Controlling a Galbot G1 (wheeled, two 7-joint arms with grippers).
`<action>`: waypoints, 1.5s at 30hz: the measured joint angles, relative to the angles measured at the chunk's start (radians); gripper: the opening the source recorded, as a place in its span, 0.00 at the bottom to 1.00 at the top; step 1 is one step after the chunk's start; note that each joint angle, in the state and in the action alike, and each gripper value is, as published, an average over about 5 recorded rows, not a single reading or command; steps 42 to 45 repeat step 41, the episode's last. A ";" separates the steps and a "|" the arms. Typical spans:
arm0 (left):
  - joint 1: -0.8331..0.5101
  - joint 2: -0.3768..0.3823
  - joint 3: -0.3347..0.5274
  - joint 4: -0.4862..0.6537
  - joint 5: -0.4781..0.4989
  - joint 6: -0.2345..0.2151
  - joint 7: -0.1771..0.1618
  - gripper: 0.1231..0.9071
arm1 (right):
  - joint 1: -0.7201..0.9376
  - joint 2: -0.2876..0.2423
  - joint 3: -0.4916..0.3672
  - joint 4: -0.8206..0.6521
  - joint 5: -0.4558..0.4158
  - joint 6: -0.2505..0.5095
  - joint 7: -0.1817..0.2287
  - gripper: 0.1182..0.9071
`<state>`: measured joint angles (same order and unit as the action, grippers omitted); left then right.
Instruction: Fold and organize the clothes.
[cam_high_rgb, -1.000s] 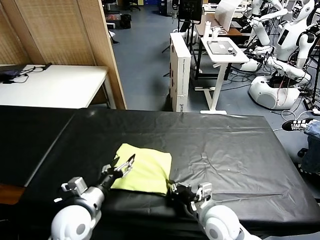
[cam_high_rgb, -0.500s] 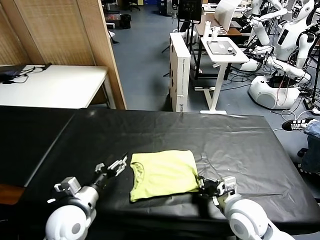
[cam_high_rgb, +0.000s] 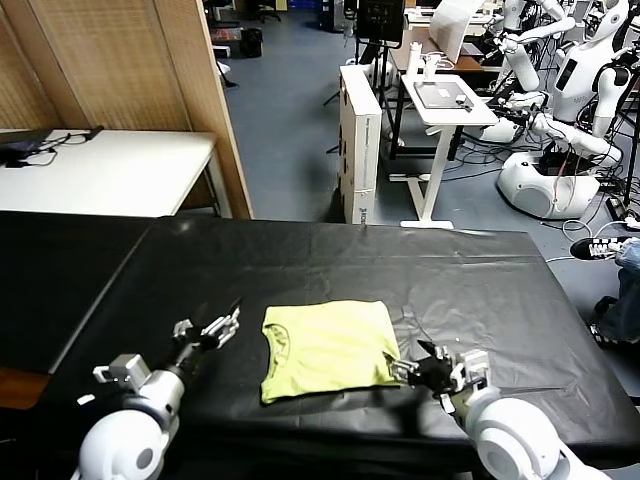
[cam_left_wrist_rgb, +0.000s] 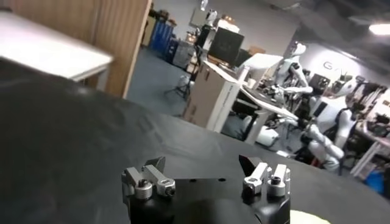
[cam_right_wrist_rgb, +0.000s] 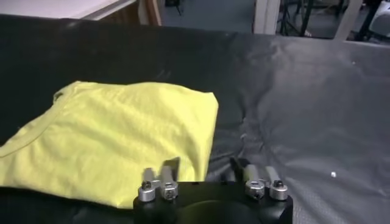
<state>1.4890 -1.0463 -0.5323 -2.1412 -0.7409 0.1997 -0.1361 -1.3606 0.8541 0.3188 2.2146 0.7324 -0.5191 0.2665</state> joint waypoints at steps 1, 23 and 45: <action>0.007 0.008 -0.005 -0.005 0.004 -0.005 -0.002 1.00 | -0.009 0.002 0.007 -0.001 -0.025 0.029 -0.010 1.00; 0.331 0.057 -0.179 -0.114 0.029 -0.078 -0.004 1.00 | -0.487 0.189 0.262 0.105 -0.474 0.546 -0.096 1.00; 0.546 -0.026 -0.269 -0.184 0.165 -0.143 0.028 1.00 | -0.765 0.319 0.351 0.195 -0.508 0.658 -0.089 1.00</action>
